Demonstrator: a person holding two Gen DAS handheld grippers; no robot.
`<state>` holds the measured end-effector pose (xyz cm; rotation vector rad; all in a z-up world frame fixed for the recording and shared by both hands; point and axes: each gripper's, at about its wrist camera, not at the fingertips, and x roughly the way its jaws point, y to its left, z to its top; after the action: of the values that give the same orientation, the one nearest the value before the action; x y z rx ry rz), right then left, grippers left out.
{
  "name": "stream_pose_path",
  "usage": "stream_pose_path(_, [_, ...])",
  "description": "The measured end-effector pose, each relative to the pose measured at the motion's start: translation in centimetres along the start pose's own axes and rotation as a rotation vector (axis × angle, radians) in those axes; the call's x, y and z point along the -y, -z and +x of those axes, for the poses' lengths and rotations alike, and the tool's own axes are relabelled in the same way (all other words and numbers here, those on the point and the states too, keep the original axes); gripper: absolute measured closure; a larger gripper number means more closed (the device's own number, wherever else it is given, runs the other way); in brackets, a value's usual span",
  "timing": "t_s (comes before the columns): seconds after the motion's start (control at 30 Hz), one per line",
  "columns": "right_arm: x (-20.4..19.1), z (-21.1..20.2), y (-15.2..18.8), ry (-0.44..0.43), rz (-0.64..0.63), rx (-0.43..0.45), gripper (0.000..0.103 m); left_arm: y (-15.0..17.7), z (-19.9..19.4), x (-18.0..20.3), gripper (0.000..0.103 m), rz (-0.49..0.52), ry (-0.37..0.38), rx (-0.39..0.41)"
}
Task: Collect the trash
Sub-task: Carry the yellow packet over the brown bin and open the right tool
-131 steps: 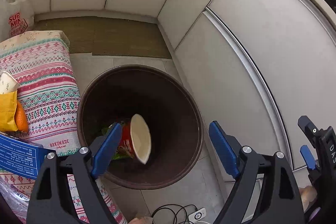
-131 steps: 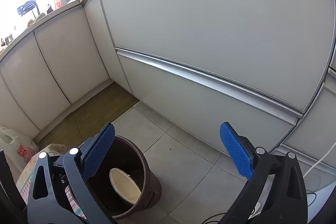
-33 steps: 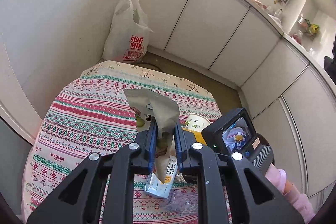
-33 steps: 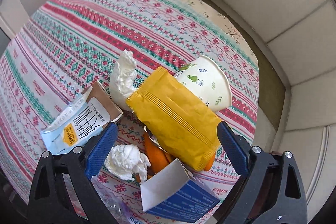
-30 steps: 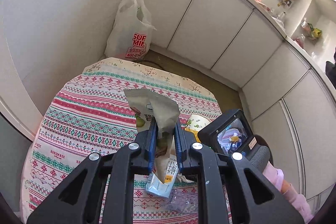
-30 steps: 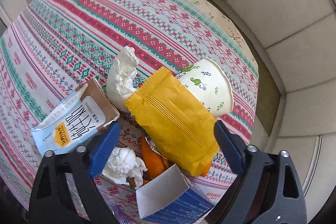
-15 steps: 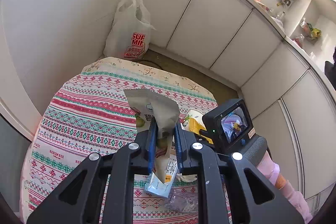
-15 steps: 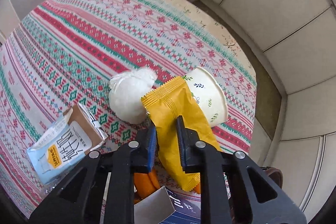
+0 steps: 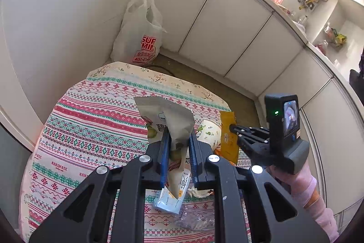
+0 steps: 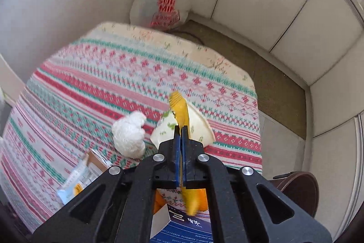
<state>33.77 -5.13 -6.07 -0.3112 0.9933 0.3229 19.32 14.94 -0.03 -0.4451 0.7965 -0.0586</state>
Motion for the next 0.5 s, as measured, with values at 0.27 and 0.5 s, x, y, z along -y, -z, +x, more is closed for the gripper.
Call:
stream_pose_path(0.27, [2.6,-7.8,-1.9,-0.006,0.161,0.206,0.103,0.2,-0.7,0.2,0.087,0.003,0.020,0.008])
stream_pose_path(0.5, [5.7,-15.0,-0.9,0.035,0.277,0.380,0.103,0.7,-1.1,1.2,0.087,0.027,0.035,0.014])
